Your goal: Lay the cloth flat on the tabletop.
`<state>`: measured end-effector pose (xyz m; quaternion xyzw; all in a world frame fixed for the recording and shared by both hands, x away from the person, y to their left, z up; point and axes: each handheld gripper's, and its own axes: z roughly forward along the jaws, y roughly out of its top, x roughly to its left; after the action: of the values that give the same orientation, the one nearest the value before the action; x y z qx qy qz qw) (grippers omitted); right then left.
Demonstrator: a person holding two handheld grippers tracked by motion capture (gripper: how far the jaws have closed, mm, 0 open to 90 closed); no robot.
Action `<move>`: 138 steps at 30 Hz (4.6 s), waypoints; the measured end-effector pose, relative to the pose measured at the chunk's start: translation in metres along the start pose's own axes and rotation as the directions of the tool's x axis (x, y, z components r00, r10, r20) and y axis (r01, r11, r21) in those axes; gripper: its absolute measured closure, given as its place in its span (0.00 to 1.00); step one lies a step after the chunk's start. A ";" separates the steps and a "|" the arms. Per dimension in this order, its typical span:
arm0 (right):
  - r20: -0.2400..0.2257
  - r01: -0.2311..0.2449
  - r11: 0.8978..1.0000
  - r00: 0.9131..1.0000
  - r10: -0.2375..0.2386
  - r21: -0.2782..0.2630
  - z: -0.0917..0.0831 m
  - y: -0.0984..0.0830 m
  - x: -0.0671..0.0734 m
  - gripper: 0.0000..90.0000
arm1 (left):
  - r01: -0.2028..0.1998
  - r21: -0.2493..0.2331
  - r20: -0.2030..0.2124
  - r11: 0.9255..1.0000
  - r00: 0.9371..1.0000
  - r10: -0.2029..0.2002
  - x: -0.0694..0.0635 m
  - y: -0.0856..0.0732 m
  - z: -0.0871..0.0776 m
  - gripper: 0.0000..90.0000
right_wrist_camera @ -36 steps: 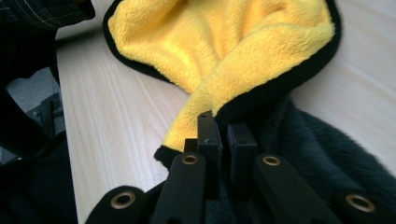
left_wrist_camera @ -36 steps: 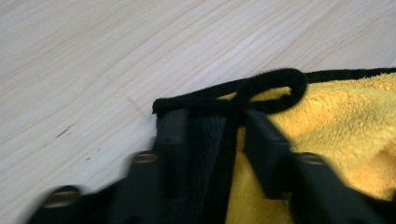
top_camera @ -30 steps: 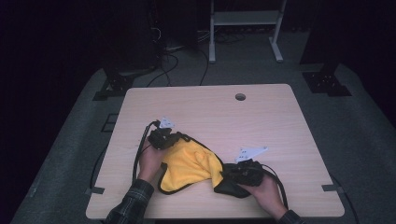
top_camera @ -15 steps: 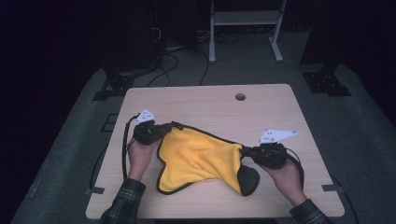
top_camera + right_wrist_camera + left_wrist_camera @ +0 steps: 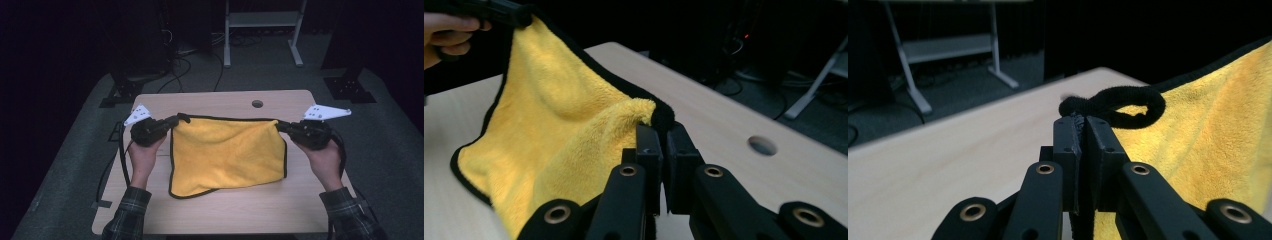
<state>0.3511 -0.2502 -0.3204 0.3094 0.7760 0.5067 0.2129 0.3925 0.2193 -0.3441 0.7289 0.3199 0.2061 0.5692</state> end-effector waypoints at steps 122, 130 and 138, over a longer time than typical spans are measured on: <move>0.230 -0.102 0.955 0.973 0.037 0.280 0.109 -0.097 -0.083 0.73 | 0.165 0.276 -0.175 0.947 0.977 -0.120 0.054 -0.094 0.072 0.82; 0.196 -0.146 0.958 0.976 0.098 0.248 0.091 -0.104 -0.086 0.50 | 0.189 0.275 -0.207 0.943 0.969 -0.134 0.061 -0.090 0.057 0.49; 0.209 -0.224 0.951 0.961 0.179 0.215 0.067 -0.114 -0.087 0.17 | 0.165 0.318 -0.194 0.934 0.975 -0.106 0.049 -0.088 0.036 0.26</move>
<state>0.4262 -0.3007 -0.4502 0.4565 0.7715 0.3987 0.1934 0.4309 0.2413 -0.4418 0.7696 0.4480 0.1723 0.4210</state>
